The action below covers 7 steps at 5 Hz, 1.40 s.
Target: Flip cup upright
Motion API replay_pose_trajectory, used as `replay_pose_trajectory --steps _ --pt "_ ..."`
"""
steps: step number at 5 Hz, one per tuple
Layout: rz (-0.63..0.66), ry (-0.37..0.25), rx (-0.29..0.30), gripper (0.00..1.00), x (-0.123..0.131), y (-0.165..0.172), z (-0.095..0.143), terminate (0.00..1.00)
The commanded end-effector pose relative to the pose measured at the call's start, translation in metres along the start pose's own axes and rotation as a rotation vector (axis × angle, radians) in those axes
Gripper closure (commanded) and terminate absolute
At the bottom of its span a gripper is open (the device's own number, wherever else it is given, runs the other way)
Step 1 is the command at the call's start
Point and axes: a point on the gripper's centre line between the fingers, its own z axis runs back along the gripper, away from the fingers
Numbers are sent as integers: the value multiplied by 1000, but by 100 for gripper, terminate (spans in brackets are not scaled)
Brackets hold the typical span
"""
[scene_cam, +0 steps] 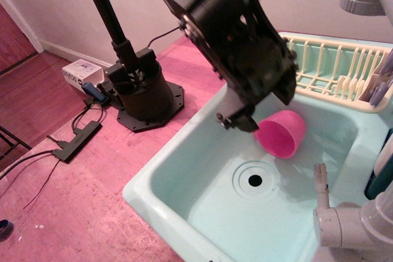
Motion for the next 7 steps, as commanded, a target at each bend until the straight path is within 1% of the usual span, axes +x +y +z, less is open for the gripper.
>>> replay_pose_trajectory --steps 1,2,3,4,5,6,7 --pt "-13 96 -29 0 -43 -9 -6 0" --pt "-53 107 -39 0 -55 -14 -13 0" --pt "-45 111 -37 0 -50 -13 -21 0" --pt "-39 114 -38 0 -42 -21 -23 0" --pt "-26 123 -54 0 -32 -39 -11 0" --pt "-11 125 -86 0 -19 -59 6 0" --pt "16 135 -89 0 -16 -58 8 0"
